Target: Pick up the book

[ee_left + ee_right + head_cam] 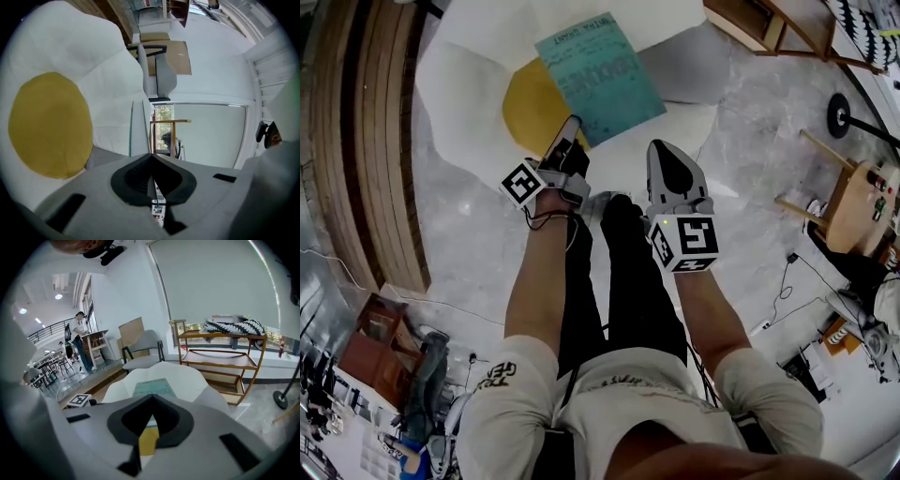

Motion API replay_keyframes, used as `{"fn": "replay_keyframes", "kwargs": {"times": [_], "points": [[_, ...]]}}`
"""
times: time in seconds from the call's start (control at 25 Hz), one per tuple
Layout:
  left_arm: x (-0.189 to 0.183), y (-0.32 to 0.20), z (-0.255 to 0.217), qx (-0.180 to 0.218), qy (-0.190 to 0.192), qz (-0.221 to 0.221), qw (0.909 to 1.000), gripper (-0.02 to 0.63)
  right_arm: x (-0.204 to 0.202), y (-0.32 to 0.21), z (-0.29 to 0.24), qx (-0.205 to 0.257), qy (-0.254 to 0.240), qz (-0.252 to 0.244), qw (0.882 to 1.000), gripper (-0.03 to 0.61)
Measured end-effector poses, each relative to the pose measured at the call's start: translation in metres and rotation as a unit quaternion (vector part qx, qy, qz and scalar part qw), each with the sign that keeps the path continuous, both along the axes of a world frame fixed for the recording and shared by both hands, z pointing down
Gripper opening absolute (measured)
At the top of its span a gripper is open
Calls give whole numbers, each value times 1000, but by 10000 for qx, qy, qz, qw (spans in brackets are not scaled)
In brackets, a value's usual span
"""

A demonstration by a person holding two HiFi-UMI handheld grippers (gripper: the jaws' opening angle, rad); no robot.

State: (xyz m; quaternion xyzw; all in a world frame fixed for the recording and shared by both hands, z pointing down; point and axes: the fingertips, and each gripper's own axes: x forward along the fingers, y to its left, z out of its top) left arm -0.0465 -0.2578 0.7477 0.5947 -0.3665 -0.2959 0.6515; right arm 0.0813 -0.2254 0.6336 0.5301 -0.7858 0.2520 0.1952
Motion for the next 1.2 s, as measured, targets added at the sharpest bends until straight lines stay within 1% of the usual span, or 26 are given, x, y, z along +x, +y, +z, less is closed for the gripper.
{"fn": "replay_keyframes", "kwargs": {"times": [0.16, 0.44, 0.64, 0.76, 0.88, 1.08, 1.2], "points": [[-15, -10, -45, 304, 138, -136, 9993, 20, -13, -7, -35, 194, 30, 5, 9998, 26], [-44, -28, -141, 825, 382, -322, 9953, 20, -43, -16, -117, 639, 37, -26, 9979, 26], [-49, -29, -208, 1016, 466, -398, 9929, 20, -49, -13, -176, 860, -42, 74, 9963, 26], [-54, -29, -254, 1254, 525, -442, 9897, 20, -53, -12, -215, 1061, -133, 172, 9941, 26], [-61, -33, -299, 1571, 513, -457, 9852, 20, -57, -16, -254, 1323, -175, 207, 9908, 26], [-65, -47, -373, 2040, 603, -462, 9760, 20, -57, -32, -312, 1858, -168, 222, 9822, 26], [-61, -41, -397, 2084, 640, -557, 9744, 20, -48, -29, -334, 1989, -121, 260, 9796, 26]]}}
